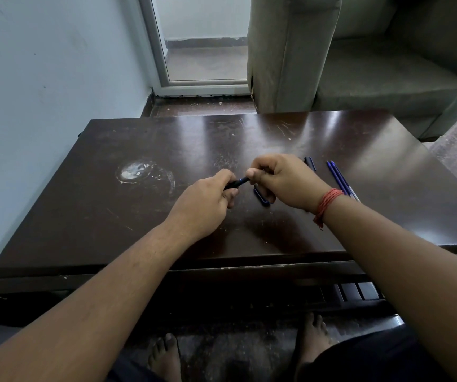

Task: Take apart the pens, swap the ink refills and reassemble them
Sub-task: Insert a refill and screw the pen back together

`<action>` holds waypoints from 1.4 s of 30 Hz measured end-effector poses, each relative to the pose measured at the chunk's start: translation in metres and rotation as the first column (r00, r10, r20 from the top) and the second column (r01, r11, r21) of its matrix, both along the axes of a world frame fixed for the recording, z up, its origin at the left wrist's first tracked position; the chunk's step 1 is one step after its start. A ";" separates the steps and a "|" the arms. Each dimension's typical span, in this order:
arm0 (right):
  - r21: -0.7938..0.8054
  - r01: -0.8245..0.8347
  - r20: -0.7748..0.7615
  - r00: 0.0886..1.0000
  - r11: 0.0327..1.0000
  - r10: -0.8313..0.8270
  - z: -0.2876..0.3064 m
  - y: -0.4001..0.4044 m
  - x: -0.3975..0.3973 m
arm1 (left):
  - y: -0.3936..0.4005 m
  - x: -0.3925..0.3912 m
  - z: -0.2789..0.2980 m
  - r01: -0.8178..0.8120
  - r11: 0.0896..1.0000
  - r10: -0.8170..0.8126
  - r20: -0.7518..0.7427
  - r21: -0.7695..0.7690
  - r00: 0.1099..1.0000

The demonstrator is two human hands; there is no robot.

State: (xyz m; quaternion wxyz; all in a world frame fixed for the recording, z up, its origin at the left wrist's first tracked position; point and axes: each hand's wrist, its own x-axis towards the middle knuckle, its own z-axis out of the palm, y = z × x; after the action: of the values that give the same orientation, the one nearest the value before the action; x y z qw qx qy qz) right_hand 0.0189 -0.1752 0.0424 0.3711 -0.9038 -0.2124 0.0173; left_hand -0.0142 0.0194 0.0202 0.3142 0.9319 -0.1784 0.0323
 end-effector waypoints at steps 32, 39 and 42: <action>-0.161 0.222 0.003 0.974 0.962 -0.224 -0.019 -0.004 0.016 | 0.007 0.004 0.000 -0.133 0.981 0.127 -0.055 -0.142 0.990; -0.568 0.078 0.105 0.994 0.820 -0.022 -0.031 -0.004 0.014 | 0.011 0.006 0.000 -0.153 0.981 0.148 -0.049 -0.115 0.988; -0.538 0.109 0.103 0.993 0.836 -0.064 -0.026 -0.008 0.016 | 0.011 0.006 0.000 -0.143 0.986 0.140 -0.048 -0.090 0.989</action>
State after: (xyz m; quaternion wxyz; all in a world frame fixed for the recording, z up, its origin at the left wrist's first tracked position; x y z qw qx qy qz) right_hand 0.0351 -0.1827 0.0167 0.0920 -0.9804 -0.1727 0.0235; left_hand -0.0085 0.0308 0.0198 0.3577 0.9271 -0.1035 0.0435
